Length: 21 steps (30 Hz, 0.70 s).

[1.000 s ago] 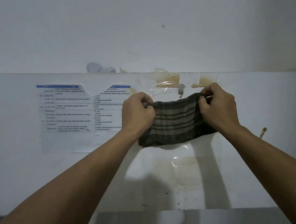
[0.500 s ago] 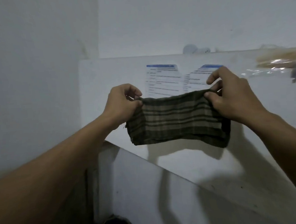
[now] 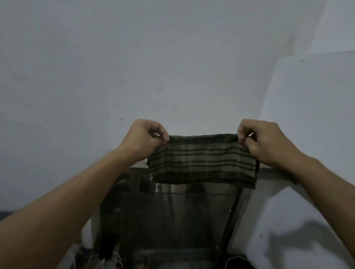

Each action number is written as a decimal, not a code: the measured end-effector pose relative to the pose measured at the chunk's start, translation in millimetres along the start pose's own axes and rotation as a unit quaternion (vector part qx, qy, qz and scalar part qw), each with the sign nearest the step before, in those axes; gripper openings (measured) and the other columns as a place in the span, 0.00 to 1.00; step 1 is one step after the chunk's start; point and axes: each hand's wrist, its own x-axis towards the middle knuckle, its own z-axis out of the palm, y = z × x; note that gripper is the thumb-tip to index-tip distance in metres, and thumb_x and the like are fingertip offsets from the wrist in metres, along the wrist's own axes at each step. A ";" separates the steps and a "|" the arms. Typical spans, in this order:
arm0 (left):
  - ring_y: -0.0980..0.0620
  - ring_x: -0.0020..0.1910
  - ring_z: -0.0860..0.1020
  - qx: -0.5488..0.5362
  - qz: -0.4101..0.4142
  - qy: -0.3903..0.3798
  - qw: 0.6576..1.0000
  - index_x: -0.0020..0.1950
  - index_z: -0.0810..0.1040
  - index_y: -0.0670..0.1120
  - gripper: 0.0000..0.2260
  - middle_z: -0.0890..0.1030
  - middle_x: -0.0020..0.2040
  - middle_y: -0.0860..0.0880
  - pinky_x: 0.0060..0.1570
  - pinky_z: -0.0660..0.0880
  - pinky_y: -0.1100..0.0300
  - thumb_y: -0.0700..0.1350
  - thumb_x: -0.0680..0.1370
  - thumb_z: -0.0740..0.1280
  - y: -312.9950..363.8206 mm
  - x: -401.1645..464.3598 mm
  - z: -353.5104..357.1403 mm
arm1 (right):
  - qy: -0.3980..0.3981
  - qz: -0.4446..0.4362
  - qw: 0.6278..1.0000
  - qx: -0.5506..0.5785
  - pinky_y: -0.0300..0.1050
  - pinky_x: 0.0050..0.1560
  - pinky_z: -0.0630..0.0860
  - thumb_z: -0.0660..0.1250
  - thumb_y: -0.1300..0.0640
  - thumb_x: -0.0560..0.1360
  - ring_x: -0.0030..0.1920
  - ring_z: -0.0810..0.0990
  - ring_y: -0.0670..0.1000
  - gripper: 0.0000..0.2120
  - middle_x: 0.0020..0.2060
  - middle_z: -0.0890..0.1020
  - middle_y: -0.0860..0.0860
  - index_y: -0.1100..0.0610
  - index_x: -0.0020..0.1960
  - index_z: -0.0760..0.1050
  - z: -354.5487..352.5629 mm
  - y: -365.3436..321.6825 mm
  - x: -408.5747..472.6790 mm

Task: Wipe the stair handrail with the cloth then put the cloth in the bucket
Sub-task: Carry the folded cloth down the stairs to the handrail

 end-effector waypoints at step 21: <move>0.52 0.55 0.78 0.242 -0.262 0.253 0.899 0.62 0.78 0.41 0.17 0.79 0.58 0.48 0.60 0.75 0.59 0.33 0.73 0.69 -175.8 -190.5 -332.8 | -0.225 -0.385 0.854 0.266 0.32 0.48 0.71 0.71 0.60 0.71 0.48 0.78 0.48 0.12 0.47 0.81 0.50 0.56 0.55 0.81 330.7 -380.8 141.1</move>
